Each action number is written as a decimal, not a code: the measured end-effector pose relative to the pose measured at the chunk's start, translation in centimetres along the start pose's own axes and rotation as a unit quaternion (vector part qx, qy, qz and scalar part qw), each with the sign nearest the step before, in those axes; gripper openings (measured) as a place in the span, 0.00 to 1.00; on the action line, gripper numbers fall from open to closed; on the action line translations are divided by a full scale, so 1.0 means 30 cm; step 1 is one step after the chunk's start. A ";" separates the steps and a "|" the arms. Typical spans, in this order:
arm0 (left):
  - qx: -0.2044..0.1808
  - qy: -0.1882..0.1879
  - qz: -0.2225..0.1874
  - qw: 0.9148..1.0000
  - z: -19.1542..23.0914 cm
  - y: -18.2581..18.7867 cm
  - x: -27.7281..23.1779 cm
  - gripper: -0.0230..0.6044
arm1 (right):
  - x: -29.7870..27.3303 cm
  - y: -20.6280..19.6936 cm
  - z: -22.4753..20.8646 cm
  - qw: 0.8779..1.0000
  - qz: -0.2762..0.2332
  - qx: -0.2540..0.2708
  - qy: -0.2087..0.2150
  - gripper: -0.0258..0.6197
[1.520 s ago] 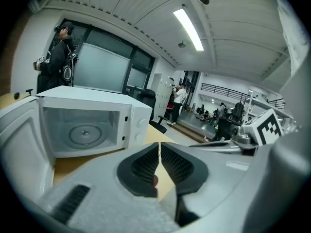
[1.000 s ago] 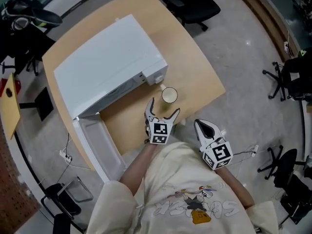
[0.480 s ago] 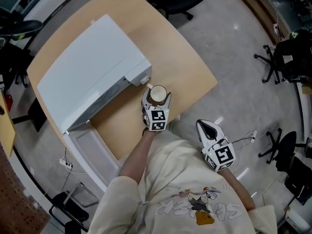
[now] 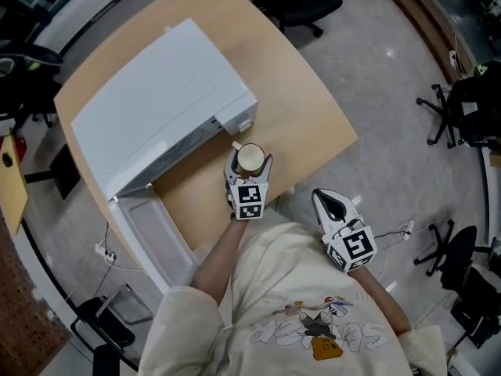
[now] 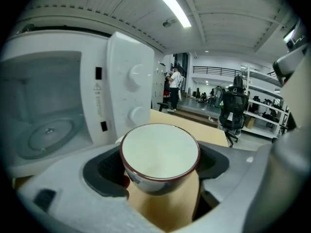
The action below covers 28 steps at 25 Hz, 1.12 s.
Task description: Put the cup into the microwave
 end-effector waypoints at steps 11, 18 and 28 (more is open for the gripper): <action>0.098 0.185 -0.022 0.978 0.465 -0.011 0.393 0.67 | -0.221 0.032 0.288 0.988 0.024 0.043 0.146 0.05; 0.119 0.245 -0.030 0.962 0.742 -0.017 0.389 0.67 | -0.263 0.042 0.366 0.985 0.024 0.064 0.156 0.05; 0.093 0.264 -0.022 0.960 0.914 -0.050 0.222 0.67 | -0.223 0.052 0.274 0.997 -0.002 0.042 0.065 0.05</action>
Point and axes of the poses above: the fingertips, and each gripper's own axes: x backward along the fingers, z to its left, y out of its top, the point moved 2 cm from there along x, backward along the fingers, and after that the axes turned 9 degrees about -x, right-handed, at the moved point
